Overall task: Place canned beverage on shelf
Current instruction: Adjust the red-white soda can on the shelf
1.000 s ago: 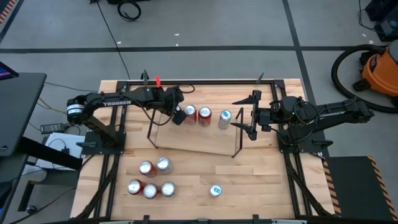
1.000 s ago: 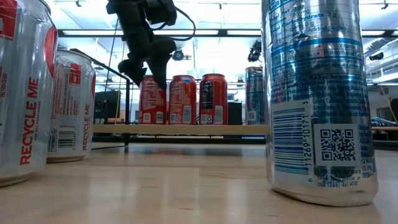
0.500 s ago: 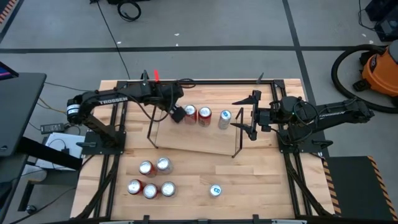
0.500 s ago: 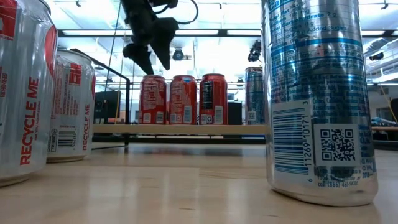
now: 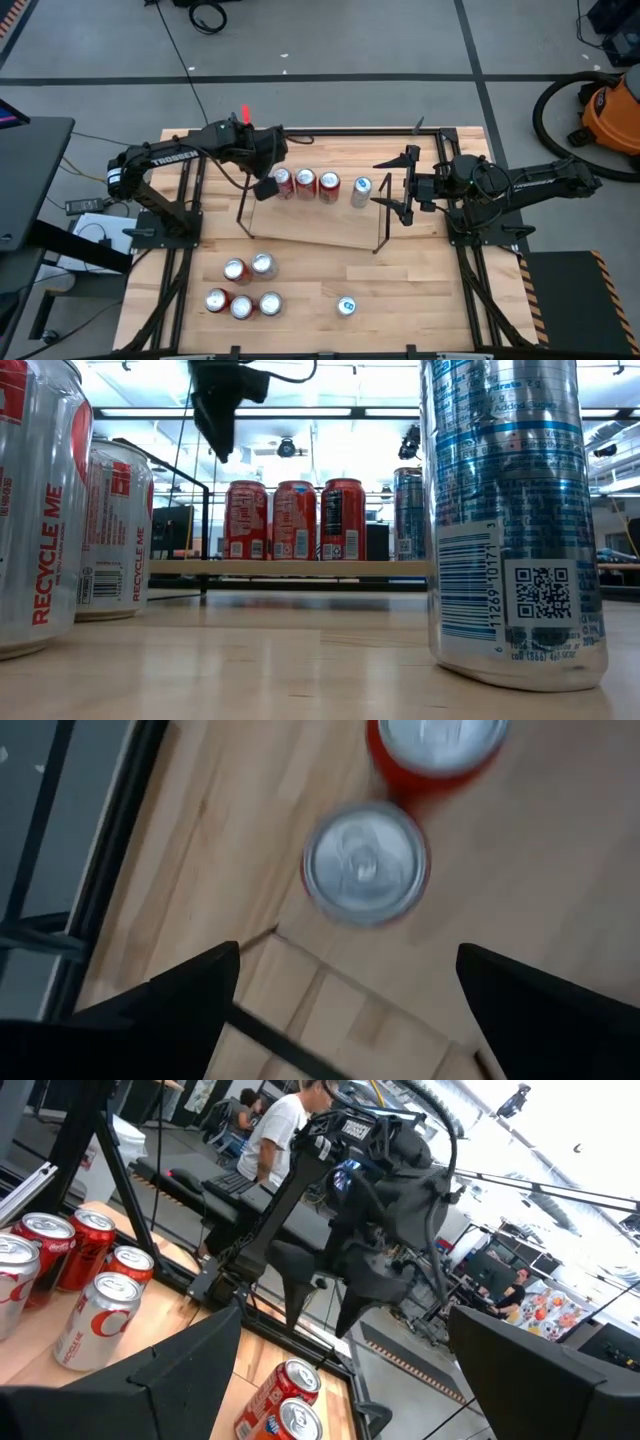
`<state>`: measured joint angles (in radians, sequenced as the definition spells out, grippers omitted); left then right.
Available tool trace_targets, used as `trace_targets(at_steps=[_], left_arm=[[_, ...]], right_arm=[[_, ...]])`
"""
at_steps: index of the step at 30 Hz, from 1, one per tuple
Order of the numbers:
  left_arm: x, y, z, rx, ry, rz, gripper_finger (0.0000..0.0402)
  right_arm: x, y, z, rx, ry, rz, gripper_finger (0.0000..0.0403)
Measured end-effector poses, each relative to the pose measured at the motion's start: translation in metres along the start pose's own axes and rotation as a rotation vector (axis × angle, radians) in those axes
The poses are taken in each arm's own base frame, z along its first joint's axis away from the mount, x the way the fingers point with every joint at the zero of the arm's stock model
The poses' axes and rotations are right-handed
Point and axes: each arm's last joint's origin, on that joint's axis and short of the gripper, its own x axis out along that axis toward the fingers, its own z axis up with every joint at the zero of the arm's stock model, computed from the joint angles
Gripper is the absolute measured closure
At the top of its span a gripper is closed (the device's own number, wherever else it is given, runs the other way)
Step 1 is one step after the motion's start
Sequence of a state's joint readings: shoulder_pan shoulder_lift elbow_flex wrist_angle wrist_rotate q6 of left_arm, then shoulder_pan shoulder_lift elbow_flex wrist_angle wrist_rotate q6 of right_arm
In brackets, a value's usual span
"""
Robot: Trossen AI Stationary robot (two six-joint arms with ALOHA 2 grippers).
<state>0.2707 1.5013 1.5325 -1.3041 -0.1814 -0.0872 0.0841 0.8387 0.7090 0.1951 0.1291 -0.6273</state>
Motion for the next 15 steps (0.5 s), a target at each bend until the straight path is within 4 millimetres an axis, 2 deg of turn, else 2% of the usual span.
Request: trace_targets(at_steps=[5,15], left_arm=[[0.012,-0.002,-0.004,0.034,0.046,0.001,0.0036],[0.029,-0.013,-0.007,0.179,0.043,-0.011,0.0120]], right_arm=[[0.000,0.000,0.000,0.000,0.000,0.000,0.0034],[0.000,0.000,0.000,0.000,-0.005,0.003,0.0034]])
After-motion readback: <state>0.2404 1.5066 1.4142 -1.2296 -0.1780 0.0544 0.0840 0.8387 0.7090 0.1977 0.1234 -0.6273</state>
